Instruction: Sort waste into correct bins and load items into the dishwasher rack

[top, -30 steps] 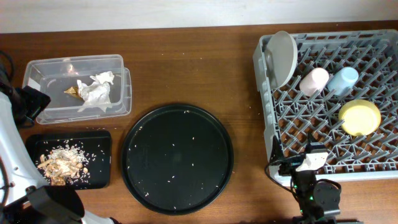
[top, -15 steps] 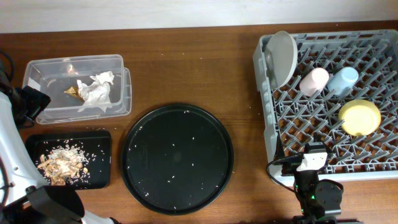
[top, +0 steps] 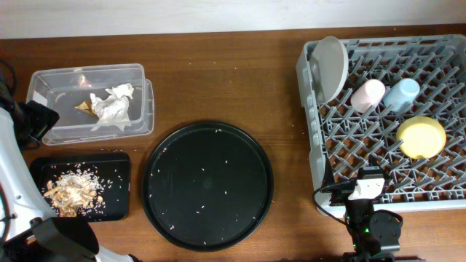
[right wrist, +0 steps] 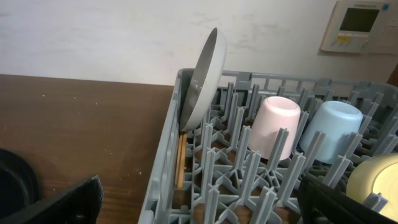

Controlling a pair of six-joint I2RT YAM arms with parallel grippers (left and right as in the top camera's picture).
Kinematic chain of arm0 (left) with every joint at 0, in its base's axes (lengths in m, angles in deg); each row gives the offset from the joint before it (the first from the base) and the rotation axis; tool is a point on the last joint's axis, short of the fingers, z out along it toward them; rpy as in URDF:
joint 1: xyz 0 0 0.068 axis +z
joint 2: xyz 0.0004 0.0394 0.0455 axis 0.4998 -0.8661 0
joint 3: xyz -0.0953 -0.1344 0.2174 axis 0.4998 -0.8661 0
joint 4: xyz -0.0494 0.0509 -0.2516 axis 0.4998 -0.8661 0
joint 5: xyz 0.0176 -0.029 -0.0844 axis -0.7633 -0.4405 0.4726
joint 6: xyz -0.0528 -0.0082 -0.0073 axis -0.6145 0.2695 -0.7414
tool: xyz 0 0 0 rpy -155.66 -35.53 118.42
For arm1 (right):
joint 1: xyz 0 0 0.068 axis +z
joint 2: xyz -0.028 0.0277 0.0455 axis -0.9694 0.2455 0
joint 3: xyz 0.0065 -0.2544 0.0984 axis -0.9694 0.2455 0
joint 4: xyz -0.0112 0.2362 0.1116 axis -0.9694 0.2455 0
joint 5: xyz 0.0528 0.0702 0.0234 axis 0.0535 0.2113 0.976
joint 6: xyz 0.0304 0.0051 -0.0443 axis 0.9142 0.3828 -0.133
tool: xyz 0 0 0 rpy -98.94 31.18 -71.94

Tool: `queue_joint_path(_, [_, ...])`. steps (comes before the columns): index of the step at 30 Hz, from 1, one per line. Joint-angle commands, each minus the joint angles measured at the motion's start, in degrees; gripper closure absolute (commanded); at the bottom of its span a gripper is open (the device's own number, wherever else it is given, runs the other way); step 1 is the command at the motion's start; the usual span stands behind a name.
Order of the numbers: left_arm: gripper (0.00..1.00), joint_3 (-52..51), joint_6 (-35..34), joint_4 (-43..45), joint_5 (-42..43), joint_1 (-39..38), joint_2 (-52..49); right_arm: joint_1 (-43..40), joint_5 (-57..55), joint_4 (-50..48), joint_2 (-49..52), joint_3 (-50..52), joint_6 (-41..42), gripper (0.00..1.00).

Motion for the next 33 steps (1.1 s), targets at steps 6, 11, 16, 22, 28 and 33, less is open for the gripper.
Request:
queue_joint_path(6, [0.01,0.85,0.7,-0.07,-0.22,0.28,-0.02,-0.2,0.09,0.2,-0.59,0.5,-0.35,0.02])
queue_joint_path(11, [0.01,0.85,0.7,-0.07,-0.22,0.28,-0.02,-0.2,0.09,0.2,-0.59,0.5,-0.35,0.02])
queue_joint_path(16, [0.01,0.85,0.7,-0.07,-0.22,0.28,-0.02,-0.2,0.09,0.17,-0.59,0.5,-0.35,0.02])
queue_joint_path(22, [0.01,0.85,1.38,-0.33,-1.62,0.28,-0.04,-0.2,0.09,0.17,-0.61,0.5,-0.35,0.02])
queue_joint_path(28, [0.01,0.2,1.57,-6.97,2.47,-0.04,1.01,-0.2,0.11,0.2,-0.61,0.5,-0.35,0.02])
queue_joint_path(33, [0.01,-5.86,1.64,-2.93,2.43,-2.38,6.14,-0.2,0.11,0.2,-0.61,0.5,-0.35,0.02])
